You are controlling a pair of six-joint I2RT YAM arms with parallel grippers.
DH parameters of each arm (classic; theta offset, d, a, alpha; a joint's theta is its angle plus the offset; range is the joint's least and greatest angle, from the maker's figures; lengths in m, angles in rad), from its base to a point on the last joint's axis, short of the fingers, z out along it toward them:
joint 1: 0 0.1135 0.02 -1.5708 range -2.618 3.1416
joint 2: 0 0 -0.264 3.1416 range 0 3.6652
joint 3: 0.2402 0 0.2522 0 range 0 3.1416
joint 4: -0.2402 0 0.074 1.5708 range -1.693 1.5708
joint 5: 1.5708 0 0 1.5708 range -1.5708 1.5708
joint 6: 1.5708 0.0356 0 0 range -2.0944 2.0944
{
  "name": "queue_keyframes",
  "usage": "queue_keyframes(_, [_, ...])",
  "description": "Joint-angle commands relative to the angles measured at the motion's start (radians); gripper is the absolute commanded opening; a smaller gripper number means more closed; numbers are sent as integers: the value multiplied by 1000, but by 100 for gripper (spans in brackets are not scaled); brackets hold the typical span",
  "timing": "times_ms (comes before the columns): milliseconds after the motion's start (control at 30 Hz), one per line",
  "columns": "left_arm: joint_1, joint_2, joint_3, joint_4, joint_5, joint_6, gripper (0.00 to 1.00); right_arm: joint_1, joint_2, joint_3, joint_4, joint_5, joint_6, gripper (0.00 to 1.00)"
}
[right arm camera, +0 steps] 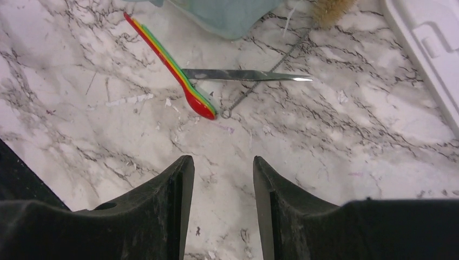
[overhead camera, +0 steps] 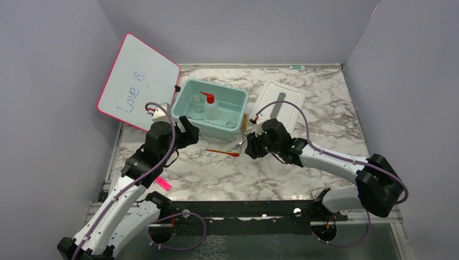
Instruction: Organize the chemistry lab equipment
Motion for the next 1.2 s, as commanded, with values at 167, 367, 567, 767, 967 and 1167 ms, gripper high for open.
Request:
queue_keyframes(167, [-3, 9, 3, 55, 23, -1, 83, -2, 222, -48, 409, -138, 17, 48])
queue_keyframes(367, [-3, 19, -1, 48, 27, -18, 83, -2, 341, -46, 520, -164, -4, 47])
queue_keyframes(567, [-3, 30, -8, 48, 19, -34, 83, 1, 401, -58, 571, -218, -19, 41])
queue_keyframes(767, [-3, 26, -7, 49, 3, -25, 83, 21, 385, -113, 604, -278, -23, 32])
queue_keyframes(967, [-3, 20, -12, 46, -12, -16, 83, 72, 327, -188, 617, -221, 7, 23])
queue_keyframes(1167, [-3, 11, -14, 45, -25, 4, 83, 154, 271, -247, 610, -106, 47, 16])
